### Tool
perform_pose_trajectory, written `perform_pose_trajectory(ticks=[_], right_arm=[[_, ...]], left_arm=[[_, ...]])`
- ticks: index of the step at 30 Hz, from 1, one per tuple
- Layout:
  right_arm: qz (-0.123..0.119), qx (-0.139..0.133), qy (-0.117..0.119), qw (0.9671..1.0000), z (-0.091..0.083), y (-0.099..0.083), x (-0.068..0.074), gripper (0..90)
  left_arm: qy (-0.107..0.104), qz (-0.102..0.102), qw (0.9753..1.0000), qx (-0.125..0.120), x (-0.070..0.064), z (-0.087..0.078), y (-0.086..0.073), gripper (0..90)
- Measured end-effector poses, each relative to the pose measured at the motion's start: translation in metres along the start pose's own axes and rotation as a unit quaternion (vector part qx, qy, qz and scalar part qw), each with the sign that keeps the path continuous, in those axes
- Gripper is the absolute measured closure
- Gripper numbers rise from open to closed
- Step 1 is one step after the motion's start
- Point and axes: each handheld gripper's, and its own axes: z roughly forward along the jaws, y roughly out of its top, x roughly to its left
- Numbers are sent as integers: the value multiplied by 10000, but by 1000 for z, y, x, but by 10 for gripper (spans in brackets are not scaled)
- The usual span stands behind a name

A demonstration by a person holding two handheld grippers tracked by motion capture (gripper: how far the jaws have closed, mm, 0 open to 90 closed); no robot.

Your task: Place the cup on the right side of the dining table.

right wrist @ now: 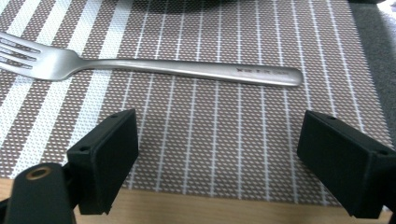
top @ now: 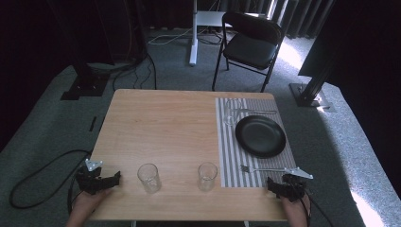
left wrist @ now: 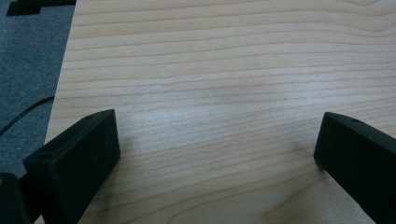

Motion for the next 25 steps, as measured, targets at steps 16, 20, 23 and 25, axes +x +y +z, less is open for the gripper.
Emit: perform_pose_trajectory(ticks=[16, 20, 23, 25], right_arm=[[206, -369, -217, 9989, -2, -11, -4, 112], [235, -370, -253, 9987, -1, -11, -3, 112], [240, -373, -250, 9987, -1, -11, -4, 112], [240, -373, -250, 9987, -1, -11, -4, 112]], left_arm=[[1, 2, 10000, 0, 0, 0, 0, 6], [1, 2, 10000, 0, 0, 0, 0, 6], [0, 2, 10000, -1, 0, 0, 0, 6], [0, 1, 10000, 0, 0, 0, 0, 6]])
